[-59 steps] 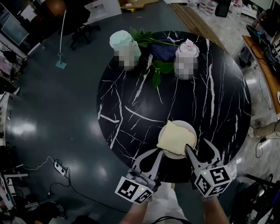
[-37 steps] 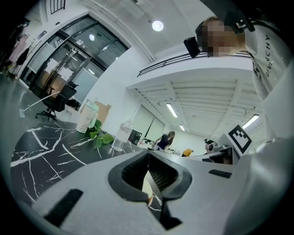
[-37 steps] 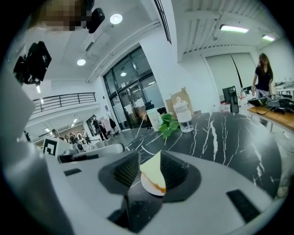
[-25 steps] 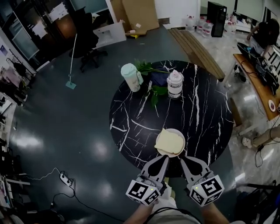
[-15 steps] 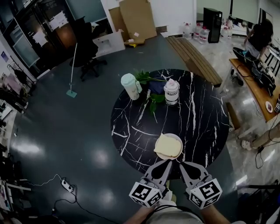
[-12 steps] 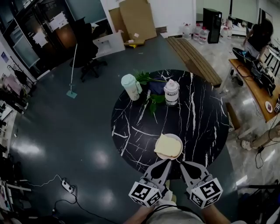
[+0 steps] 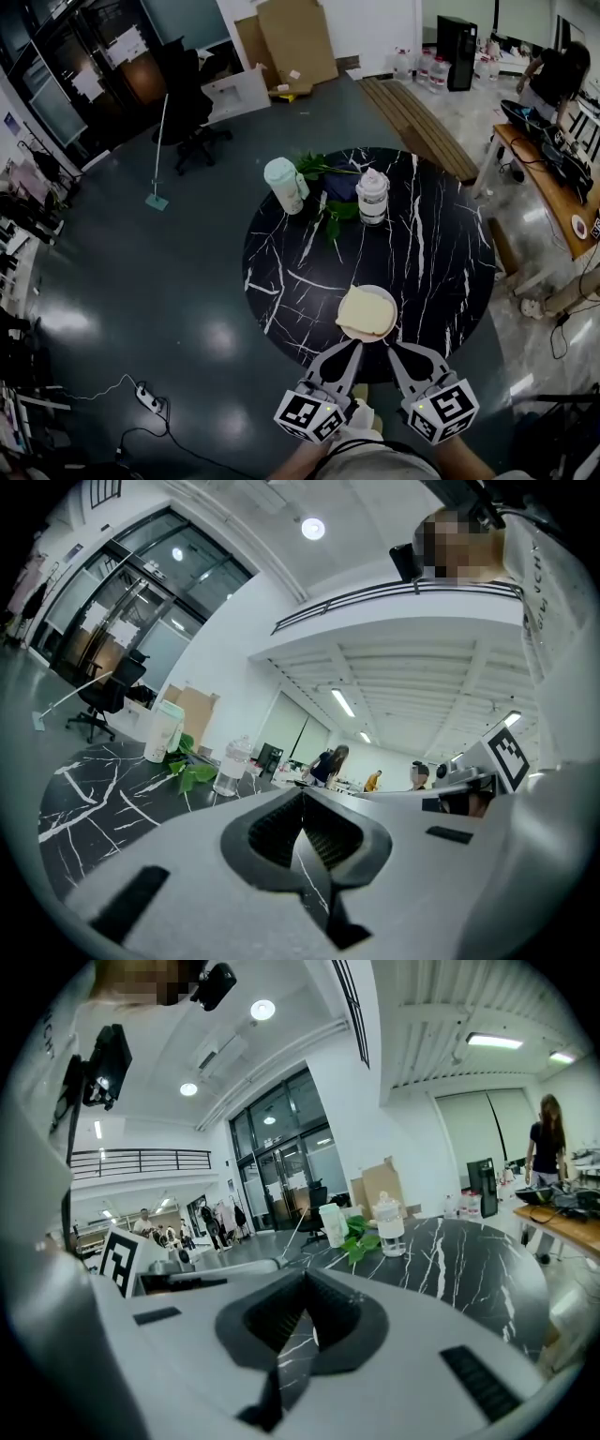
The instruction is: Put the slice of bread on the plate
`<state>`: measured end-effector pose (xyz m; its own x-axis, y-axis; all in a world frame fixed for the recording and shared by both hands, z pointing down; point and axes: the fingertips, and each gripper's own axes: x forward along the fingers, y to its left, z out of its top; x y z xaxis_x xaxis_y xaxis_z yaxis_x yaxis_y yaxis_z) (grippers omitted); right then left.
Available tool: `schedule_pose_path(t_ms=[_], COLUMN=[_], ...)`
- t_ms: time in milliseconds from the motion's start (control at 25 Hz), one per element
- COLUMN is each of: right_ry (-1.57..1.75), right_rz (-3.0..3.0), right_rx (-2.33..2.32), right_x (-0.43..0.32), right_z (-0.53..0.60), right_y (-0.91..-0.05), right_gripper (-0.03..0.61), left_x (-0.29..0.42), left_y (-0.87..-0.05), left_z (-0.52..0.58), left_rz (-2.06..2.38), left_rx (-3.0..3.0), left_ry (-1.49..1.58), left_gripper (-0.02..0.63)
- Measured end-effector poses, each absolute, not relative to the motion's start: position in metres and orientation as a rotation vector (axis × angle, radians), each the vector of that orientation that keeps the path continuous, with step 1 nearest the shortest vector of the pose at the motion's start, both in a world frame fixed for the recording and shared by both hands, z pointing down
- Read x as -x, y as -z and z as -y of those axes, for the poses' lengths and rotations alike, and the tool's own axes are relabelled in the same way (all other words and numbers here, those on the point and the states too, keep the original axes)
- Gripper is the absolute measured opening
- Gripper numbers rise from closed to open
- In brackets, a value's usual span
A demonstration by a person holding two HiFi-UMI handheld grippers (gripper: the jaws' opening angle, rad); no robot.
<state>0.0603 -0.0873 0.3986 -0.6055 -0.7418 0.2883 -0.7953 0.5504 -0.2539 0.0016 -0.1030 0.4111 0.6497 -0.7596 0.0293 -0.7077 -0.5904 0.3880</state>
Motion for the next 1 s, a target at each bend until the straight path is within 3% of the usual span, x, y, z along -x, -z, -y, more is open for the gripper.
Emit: schedule_pose_path(t_ms=[1000], right_ry=[-0.53], right_rz=[2.608], right_rx=[-1.347], right_x=[-0.072], right_z=[0.073], right_y=[-0.405], right_gripper=[0.008], left_x=[0.002], left_y=[-0.42], left_z=[0.088], left_rz=[1.189], left_rx=[-2.477], left_ry=[0.21], left_gripper=[0.006])
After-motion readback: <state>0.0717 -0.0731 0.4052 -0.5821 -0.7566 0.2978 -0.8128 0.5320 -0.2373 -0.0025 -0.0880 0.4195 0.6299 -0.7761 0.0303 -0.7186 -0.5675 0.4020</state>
